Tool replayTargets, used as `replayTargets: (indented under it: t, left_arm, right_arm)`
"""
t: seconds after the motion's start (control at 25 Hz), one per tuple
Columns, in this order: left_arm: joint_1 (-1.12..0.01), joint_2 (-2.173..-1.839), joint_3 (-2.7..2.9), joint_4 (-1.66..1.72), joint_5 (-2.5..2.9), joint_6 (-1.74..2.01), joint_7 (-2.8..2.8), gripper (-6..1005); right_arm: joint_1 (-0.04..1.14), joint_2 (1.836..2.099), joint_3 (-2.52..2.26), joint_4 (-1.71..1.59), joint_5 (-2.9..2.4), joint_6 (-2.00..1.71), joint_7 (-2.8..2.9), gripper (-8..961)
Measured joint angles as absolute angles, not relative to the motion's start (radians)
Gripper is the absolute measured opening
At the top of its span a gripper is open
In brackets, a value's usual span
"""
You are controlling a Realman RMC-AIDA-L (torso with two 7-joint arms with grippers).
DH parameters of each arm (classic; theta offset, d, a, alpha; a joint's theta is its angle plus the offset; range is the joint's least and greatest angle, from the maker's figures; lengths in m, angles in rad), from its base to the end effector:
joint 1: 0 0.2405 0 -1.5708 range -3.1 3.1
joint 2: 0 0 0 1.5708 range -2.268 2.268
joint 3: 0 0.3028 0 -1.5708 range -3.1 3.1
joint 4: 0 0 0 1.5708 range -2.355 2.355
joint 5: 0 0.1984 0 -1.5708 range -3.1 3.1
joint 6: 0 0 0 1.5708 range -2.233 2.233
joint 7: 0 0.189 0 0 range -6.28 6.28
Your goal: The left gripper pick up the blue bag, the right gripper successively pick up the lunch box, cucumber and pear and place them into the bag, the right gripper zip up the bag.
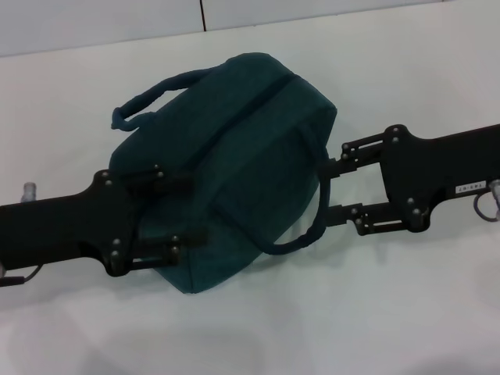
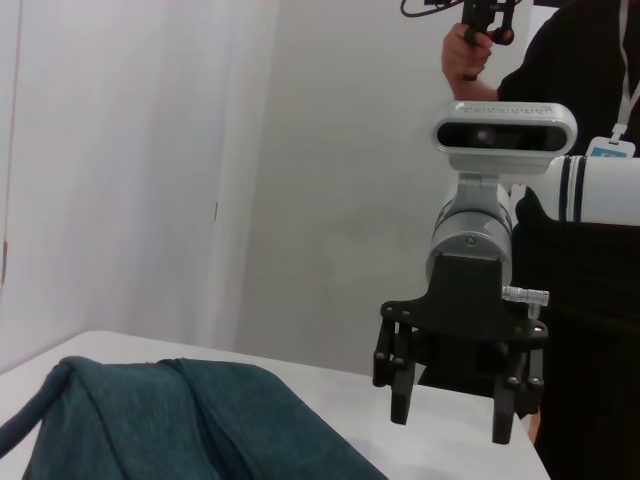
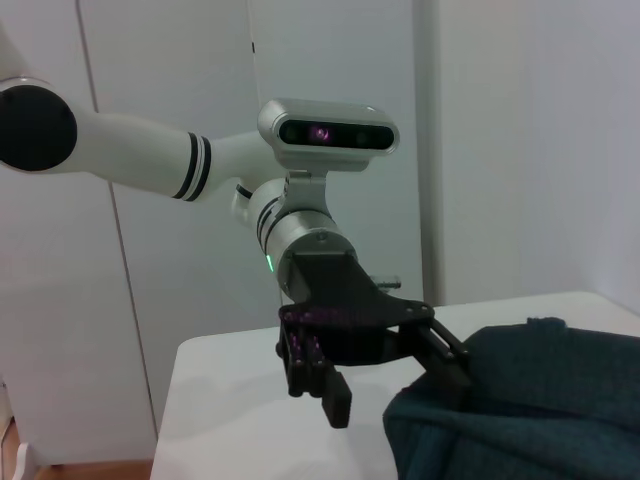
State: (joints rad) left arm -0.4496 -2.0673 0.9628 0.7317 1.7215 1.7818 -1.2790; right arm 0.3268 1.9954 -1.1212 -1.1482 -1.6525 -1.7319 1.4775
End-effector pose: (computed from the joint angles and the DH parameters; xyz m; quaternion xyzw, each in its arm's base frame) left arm -0.2288 0.3042 -0.0578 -0.9433 -0.0888 -0.3192 0.0216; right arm 0.2239 0.3011 -0.0127 -0.9693 0.0335 0.2366 0.0572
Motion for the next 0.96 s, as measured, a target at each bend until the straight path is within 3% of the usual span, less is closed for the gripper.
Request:
replayTargets:
  t: [0.96]
  left_arm:
    - [-0.446,-2.055,0.962,0.732,1.727,1.807,-1.277,743]
  right_arm:
    - [0.327,2.002,-1.118,-1.141,-1.646,-1.725,1.473,533]
